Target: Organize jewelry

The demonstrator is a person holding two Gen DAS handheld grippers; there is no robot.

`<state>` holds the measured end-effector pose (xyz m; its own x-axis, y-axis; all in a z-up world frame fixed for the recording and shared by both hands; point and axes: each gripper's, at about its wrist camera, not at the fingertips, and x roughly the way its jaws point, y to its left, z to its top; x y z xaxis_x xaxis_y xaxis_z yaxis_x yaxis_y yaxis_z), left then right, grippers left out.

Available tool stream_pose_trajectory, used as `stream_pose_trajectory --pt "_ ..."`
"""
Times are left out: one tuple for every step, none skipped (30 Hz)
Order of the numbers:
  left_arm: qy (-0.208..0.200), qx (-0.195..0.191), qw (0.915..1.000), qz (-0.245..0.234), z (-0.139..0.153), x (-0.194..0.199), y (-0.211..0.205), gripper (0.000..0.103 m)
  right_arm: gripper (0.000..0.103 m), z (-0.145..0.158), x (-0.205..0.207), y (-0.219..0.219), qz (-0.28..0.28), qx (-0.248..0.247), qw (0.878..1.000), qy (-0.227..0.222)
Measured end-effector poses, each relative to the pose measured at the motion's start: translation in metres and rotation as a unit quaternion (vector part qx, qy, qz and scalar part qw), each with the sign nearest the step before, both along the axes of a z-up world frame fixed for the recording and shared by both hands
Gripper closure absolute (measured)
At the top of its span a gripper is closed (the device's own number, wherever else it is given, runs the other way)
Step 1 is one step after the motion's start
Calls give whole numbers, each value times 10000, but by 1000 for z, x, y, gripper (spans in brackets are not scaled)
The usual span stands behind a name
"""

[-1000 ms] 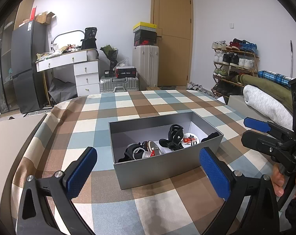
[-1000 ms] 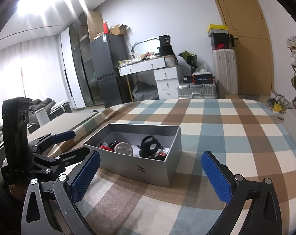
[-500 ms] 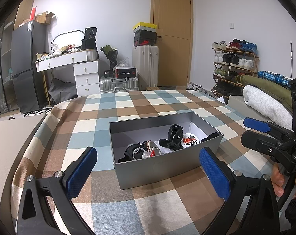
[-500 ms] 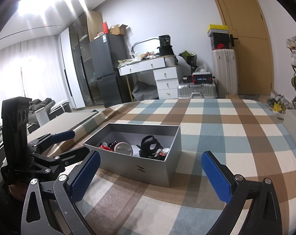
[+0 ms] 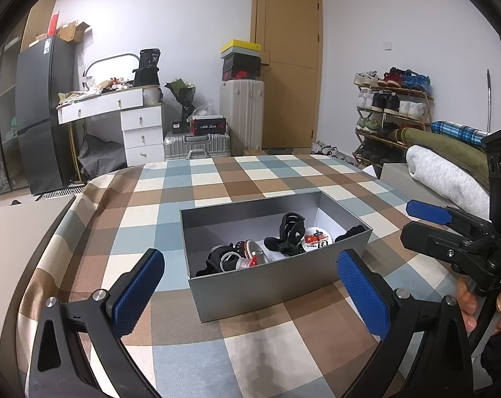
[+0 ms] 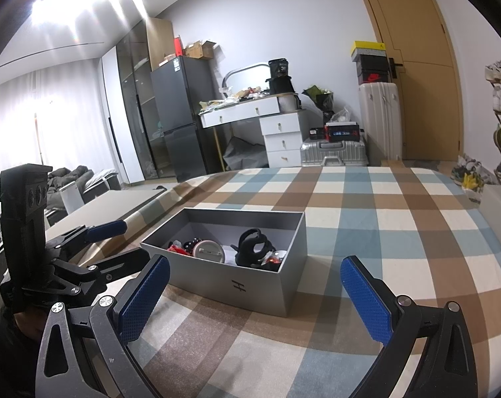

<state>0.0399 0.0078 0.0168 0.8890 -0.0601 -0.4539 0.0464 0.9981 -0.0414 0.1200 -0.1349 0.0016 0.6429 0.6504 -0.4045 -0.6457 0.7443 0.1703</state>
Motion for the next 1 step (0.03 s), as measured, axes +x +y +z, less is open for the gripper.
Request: stream_pose_trajectory --pt "5 -3 10000 -7 0 0 0 1 0 0 0 0 3 -1 10000 1"
